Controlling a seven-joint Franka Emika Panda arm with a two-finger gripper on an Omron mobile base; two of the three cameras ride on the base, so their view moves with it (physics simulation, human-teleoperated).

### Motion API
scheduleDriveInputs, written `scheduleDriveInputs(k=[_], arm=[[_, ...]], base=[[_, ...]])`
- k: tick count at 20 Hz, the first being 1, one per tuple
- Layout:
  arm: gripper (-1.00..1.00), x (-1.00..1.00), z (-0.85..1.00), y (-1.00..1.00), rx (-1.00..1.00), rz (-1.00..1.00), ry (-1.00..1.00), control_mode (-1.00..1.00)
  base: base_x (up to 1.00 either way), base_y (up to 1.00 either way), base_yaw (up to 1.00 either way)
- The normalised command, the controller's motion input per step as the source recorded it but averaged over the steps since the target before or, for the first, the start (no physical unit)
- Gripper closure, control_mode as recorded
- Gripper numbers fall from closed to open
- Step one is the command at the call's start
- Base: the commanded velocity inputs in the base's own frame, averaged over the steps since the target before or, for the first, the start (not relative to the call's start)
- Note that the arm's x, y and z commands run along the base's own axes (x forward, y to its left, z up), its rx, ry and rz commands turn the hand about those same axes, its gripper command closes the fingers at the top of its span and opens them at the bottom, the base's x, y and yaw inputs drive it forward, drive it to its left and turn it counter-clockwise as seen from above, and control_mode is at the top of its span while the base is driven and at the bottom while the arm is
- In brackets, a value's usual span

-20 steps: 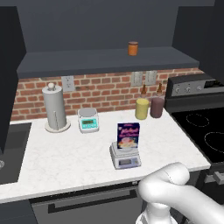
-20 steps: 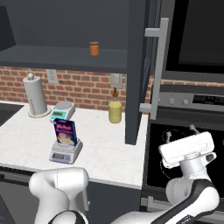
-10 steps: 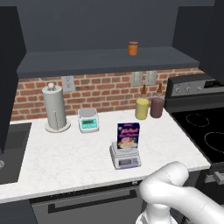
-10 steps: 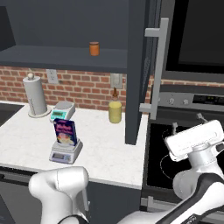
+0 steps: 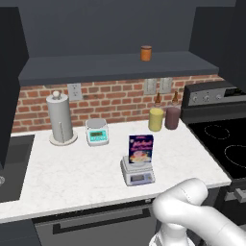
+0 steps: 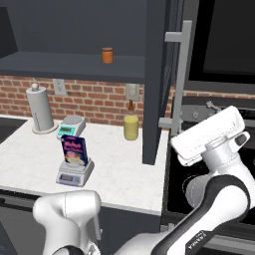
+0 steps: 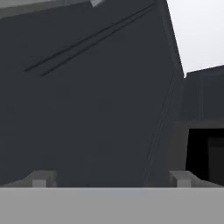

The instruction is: Pick the cereal and place it on the digital scale for weighing, and close the cabinet.

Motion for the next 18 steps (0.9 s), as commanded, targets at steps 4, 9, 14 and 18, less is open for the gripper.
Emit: scheduleDriveInputs(k=[4, 9, 14, 18], arm=[[-1.00, -0.54, 0.83, 0.89, -0.17, 0.00, 0.00, -1.00], [-1.00, -0.55, 0.53, 0.99, -0.25, -0.10, 0.00, -1.00], [-1.00, -0.42, 0.21, 1.00, -0.28, -0.22, 0.03, -1.00], [-1.00, -0.02, 0.00, 1.00, -0.32, -0.25, 0.10, -1.00]], base=[[0.00, 0.00, 0.00], [0.00, 0.00, 0.00], [0.00, 0.00, 0.00], [0.00, 0.00, 0.00]])
